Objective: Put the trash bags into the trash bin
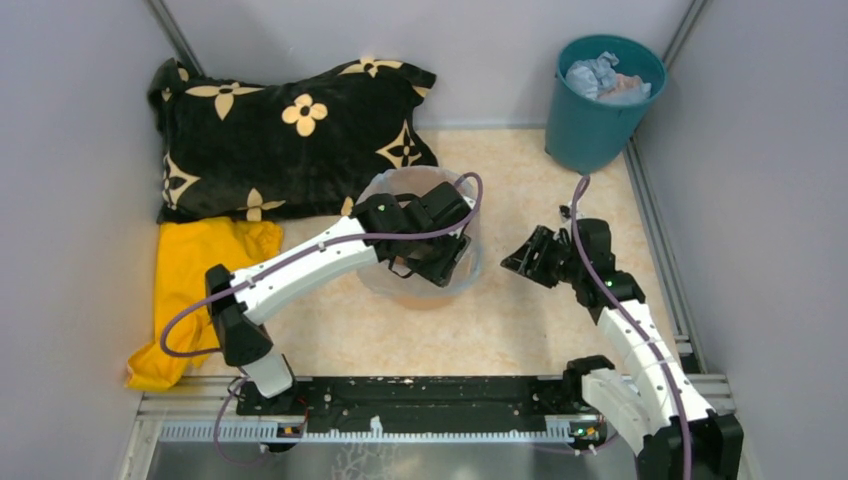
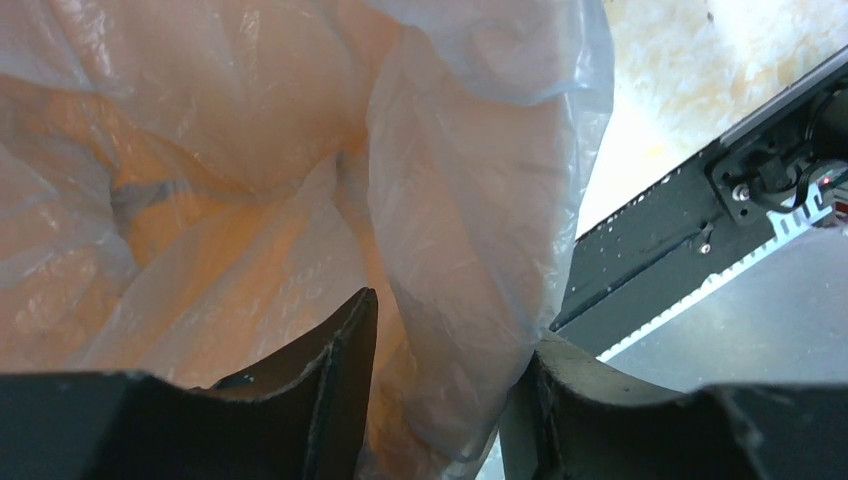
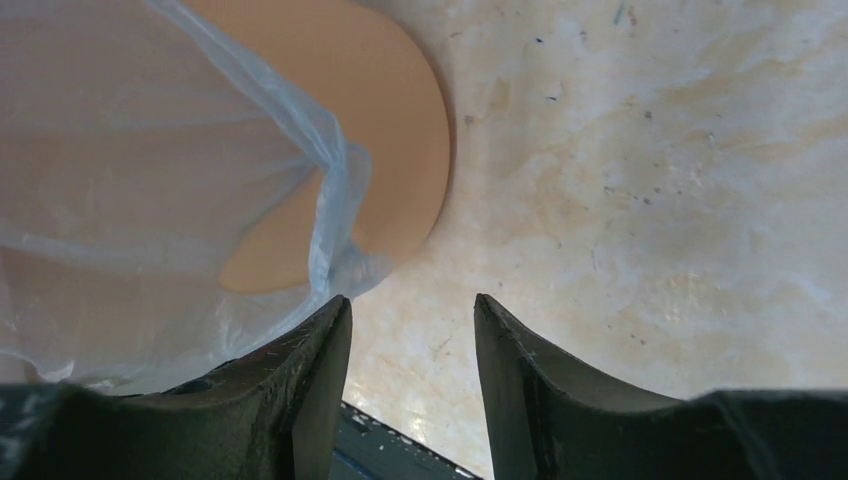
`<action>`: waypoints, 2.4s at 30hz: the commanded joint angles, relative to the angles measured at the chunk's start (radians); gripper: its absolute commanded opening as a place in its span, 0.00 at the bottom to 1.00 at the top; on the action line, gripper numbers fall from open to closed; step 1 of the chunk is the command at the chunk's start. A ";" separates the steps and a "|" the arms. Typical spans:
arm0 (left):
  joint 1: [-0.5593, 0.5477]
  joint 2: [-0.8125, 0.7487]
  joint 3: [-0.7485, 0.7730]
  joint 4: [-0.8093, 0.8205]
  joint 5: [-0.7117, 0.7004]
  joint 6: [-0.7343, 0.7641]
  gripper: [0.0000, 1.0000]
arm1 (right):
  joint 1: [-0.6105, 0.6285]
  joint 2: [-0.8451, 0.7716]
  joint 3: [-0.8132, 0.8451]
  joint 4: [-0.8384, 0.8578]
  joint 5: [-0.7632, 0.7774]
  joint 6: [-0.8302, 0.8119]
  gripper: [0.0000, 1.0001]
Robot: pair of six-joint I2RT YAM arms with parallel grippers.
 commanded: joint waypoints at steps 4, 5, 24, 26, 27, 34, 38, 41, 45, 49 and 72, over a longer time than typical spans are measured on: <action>-0.001 -0.100 -0.064 -0.031 0.008 -0.007 0.48 | -0.004 0.083 -0.008 0.229 -0.212 -0.018 0.45; 0.000 -0.105 -0.062 -0.028 0.014 -0.001 0.47 | -0.003 0.095 -0.003 0.243 -0.231 -0.020 0.45; -0.001 -0.150 -0.053 0.011 0.163 0.088 0.40 | 0.152 0.288 0.149 0.257 -0.106 -0.124 0.43; -0.001 -0.155 -0.062 0.020 0.169 0.089 0.40 | 0.156 0.303 0.160 0.275 -0.094 -0.122 0.42; 0.001 -0.158 -0.068 0.025 0.172 0.090 0.40 | 0.156 0.320 0.171 0.274 -0.091 -0.125 0.42; -0.001 -0.176 -0.106 0.053 0.177 0.099 0.40 | 0.181 0.415 0.232 0.290 -0.062 -0.136 0.38; 0.000 -0.185 -0.132 0.075 0.186 0.099 0.40 | 0.199 0.450 0.228 0.314 -0.054 -0.131 0.28; -0.001 -0.190 -0.140 0.082 0.187 0.099 0.40 | 0.205 0.457 0.205 0.333 -0.043 -0.123 0.21; -0.001 -0.193 -0.142 0.086 0.185 0.099 0.40 | 0.204 0.462 0.172 0.357 -0.038 -0.117 0.13; 0.000 -0.197 -0.146 0.088 0.177 0.099 0.40 | 0.205 0.466 0.143 0.374 -0.038 -0.112 0.00; 0.001 -0.189 -0.166 0.115 0.122 0.080 0.40 | 0.213 0.242 0.090 0.255 -0.026 -0.089 0.40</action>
